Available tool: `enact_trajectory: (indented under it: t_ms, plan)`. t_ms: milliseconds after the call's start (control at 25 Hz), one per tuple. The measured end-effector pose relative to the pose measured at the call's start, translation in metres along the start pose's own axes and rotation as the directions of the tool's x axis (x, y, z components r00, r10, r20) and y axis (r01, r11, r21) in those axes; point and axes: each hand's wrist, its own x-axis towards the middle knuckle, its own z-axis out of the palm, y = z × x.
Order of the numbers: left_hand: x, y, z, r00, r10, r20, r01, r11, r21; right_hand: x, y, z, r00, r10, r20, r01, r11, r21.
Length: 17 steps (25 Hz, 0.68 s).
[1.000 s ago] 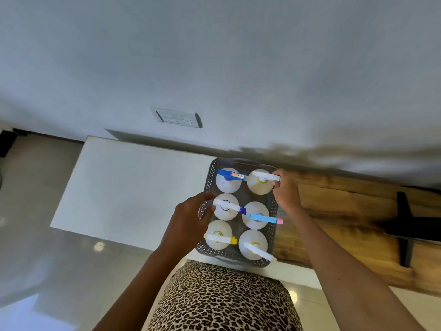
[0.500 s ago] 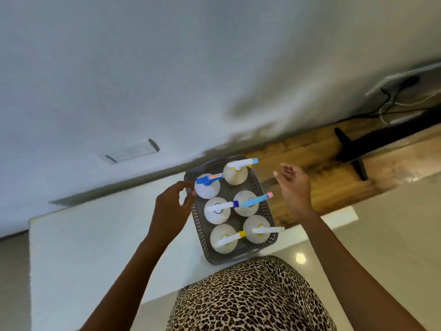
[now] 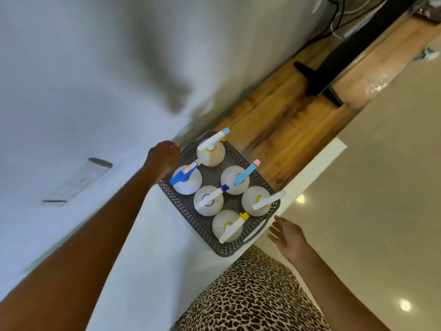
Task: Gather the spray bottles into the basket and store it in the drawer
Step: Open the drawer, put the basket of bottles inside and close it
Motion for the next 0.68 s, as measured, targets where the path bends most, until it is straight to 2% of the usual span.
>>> enact_trajectory:
  t_ms: [80, 160, 240, 320, 400, 480, 680]
  plan:
    - [0.032, -0.002, 0.009, 0.999, -0.031, 0.040, 0.028, 0.997, 0.073, 0.016, 0.022, 0.009, 0.997, 0.073, 0.009, -0.073, 0.997, 0.001]
    - [0.058, -0.009, 0.020, 0.996, -0.016, 0.085, -0.004, 0.974, 0.225, 0.030, 0.036, 0.018, 0.994, 0.111, 0.024, -0.111, 0.994, 0.002]
    - [0.082, -0.022, 0.035, 0.985, -0.017, 0.172, -0.048, 0.929, 0.366, 0.042, 0.046, 0.026, 0.993, 0.119, 0.018, -0.118, 0.993, -0.010]
    - [0.101, -0.038, 0.050, 0.976, -0.039, 0.214, -0.059, 0.899, 0.434, 0.050, 0.051, 0.029, 0.995, 0.098, 0.004, -0.098, 0.995, -0.031]
    - [0.111, -0.049, 0.060, 0.981, -0.057, 0.185, -0.020, 0.922, 0.386, 0.054, 0.054, 0.028, 0.997, 0.072, -0.034, -0.074, 0.995, -0.070]
    - [0.114, -0.056, 0.068, 0.995, -0.059, 0.084, 0.030, 0.950, 0.312, 0.056, 0.055, 0.027, 0.996, 0.044, -0.079, -0.053, 0.992, -0.117]
    - [0.106, -0.065, 0.072, 1.000, 0.005, 0.008, -0.007, 0.937, 0.350, 0.061, 0.054, 0.027, 0.992, -0.005, -0.130, -0.024, 0.976, -0.217]
